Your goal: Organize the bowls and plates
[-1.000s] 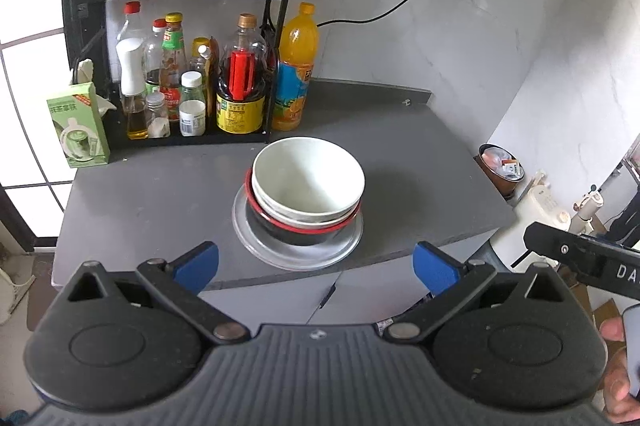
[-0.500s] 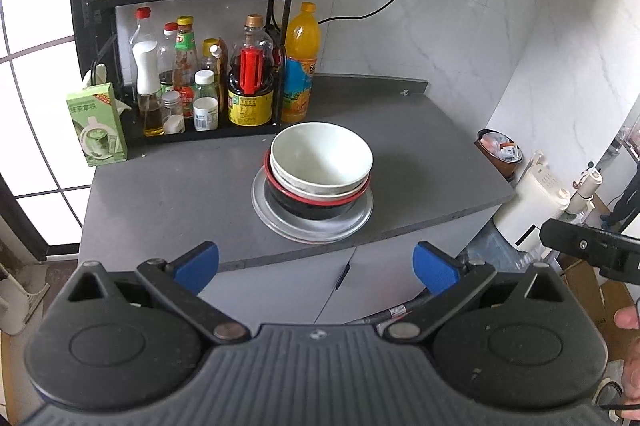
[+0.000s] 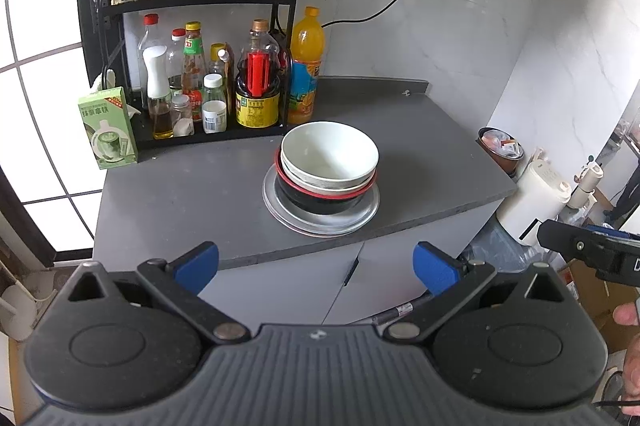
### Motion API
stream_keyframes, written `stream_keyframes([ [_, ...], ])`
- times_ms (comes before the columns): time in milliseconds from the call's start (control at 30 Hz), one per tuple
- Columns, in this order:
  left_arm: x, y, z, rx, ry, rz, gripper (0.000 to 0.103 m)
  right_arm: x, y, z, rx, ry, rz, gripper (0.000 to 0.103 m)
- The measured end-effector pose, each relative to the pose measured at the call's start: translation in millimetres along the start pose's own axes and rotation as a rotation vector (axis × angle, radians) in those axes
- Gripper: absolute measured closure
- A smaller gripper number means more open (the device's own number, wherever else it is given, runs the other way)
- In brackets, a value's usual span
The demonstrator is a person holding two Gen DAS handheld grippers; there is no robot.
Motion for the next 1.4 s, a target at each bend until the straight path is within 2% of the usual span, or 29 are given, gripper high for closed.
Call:
stream_keyframes([
  [700, -2.6, 0.5, -6.0, 0.023, -0.011, 0.000, 0.001, -10.5, 0.9, -10.8, 0.030, 0.027, 0.005, 0.000],
  [1400, 1.2, 4.7, -12.2, 0.033, -0.024, -0.008, 0.001, -11.5, -2.2, -10.6, 0.041, -0.016, 0.008, 0.000],
])
Point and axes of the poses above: each gripper's, at about its wrist camera, not at the fingertips, and x roughly the way its jaws point, z to its right, y to its top, the point moved 7 cm from there along x, roughly the way its jaws point, and after that the axes turned 5 degrees about -z, right-handed, at the moved point
